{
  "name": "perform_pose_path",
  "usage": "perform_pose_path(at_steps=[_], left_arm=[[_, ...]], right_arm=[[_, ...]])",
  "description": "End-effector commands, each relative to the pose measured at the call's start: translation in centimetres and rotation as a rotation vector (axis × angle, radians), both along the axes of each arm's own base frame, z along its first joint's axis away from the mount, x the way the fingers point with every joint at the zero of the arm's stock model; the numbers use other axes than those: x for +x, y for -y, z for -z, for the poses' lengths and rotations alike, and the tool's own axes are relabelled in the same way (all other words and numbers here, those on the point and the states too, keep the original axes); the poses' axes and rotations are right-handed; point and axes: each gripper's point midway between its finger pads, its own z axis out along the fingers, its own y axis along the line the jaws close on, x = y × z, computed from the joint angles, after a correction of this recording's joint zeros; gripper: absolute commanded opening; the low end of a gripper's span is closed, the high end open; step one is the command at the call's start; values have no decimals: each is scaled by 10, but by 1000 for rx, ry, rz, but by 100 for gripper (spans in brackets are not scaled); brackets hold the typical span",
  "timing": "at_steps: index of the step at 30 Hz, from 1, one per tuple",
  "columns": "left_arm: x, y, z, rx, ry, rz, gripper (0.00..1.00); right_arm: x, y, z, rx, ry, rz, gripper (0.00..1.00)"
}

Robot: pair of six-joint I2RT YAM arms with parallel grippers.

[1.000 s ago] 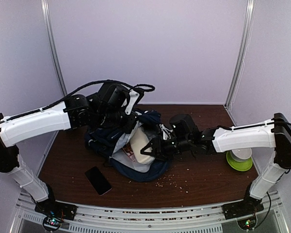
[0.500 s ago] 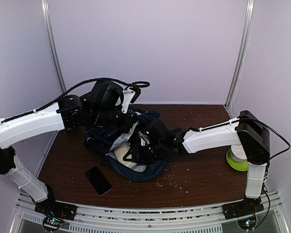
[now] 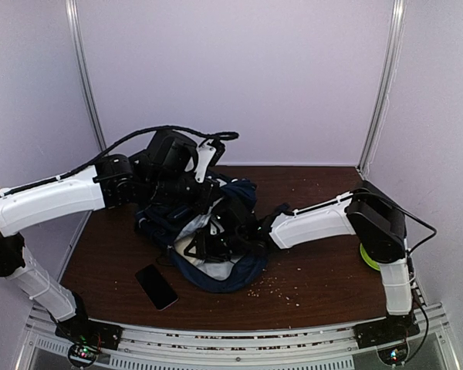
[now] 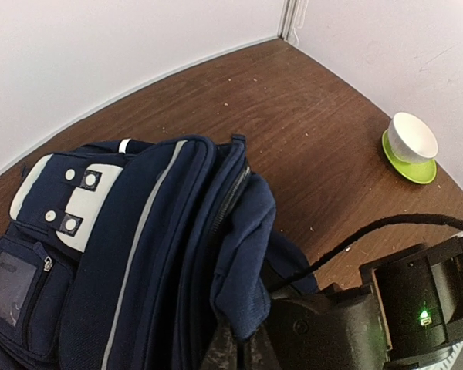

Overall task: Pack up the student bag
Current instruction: Place the stationery in the student bag.

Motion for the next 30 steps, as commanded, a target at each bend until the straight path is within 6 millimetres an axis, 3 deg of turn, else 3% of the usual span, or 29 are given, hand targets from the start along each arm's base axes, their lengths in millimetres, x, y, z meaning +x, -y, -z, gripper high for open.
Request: perform_pose_path(at_steps=[1,4,7,11,17,21,30], left_arm=[[5,22,-68,-263,109,18,0],[7,15,-63,-241,115,-10,0],[9,11,-58,-221,122,-24,0],[10,10,-52,-209,123,-33,0],[11,8,-52,-194,136,-34,0],[11,12,-53,-200,134,-20,0],[8,19,-72,-249,140,12,0]], right_arm=[[16,-16,-26,103,64,65,46],[11,-11,-39,135,70,61,61],[6,1,-59,166,86,71,70],[0,14,-74,158,96,73,73],[-9,43,-72,110,112,99,74],[-13,49,-66,92,118,91,66],[-9,34,-35,40,50,75,43]])
